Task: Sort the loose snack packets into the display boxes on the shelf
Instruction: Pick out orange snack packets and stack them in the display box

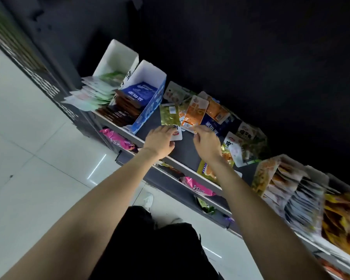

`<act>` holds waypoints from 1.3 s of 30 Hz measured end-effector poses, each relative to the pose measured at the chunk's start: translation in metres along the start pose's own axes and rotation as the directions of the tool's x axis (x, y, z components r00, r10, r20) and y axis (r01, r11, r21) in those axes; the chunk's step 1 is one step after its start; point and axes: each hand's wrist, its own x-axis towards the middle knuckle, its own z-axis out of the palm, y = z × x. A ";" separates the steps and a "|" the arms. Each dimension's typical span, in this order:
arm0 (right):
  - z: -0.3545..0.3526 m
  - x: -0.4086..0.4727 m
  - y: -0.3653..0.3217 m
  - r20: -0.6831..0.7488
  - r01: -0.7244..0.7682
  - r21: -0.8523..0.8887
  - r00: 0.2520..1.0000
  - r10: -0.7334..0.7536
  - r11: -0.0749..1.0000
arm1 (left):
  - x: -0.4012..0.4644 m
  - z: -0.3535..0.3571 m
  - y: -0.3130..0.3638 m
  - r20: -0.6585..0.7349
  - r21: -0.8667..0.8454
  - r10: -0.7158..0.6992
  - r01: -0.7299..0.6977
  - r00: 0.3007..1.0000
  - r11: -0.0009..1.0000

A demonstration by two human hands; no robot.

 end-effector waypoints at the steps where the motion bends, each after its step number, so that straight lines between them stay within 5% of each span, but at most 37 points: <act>1: 0.008 0.013 0.000 0.005 -0.017 -0.016 1.000 0.017 1.000 | 0.004 0.004 -0.003 0.042 0.000 0.033 -0.033 0.999 0.999; 5: 0.035 0.059 0.000 0.078 -0.062 -0.110 0.994 0.070 0.992 | 0.010 0.017 -0.015 0.232 0.047 0.053 -0.065 0.971 0.997; 9: 0.045 0.071 -0.002 0.205 -0.066 -0.261 0.971 0.122 0.963 | 0.005 0.016 -0.031 0.167 0.091 0.063 -0.079 0.984 0.993; 13: 0.054 0.034 -0.009 0.120 -0.060 -0.371 0.987 0.112 0.927 | 0.003 0.013 -0.039 0.122 0.052 0.050 -0.057 0.991 0.997; 22: 0.038 0.008 -0.016 -0.131 -0.417 -0.162 0.907 0.400 0.894 | 0.005 -0.001 -0.033 0.102 -0.015 0.019 -0.017 0.995 1.000; 24: 0.016 -0.003 -0.015 -0.216 -0.468 0.019 0.861 0.461 0.883 | 0.000 -0.010 -0.028 0.039 -0.131 0.032 -0.027 0.999 0.991; 26: -0.007 -0.015 -0.014 -0.175 -0.459 0.407 0.810 0.560 0.790 | -0.009 -0.028 -0.019 0.071 -0.414 0.019 0.012 0.997 0.910; 28: -0.027 -0.031 -0.023 -0.008 -0.396 0.759 0.788 0.616 0.517 | -0.020 -0.047 -0.007 0.226 -0.726 0.079 0.114 0.971 0.679; 30: -0.039 -0.050 -0.037 0.107 -0.304 0.918 0.809 0.578 0.255 | -0.030 -0.061 0.008 0.316 -0.858 0.165 0.207 0.934 0.471; 31: -0.044 -0.060 -0.043 0.112 -0.256 0.948 0.826 0.552 0.191 | -0.034 -0.065 0.015 0.327 -0.870 0.191 0.216 0.925 0.442; 35: -0.056 -0.094 -0.048 -0.036 -0.132 0.953 0.847 0.530 0.275 | -0.043 -0.066 0.040 0.257 -0.779 0.261 0.040 0.931 0.625; 39: -0.089 -0.133 -0.021 -0.163 -0.189 0.866 0.768 0.619 0.463 | -0.045 -0.077 0.069 0.255 -0.579 0.451 -0.238 0.856 0.780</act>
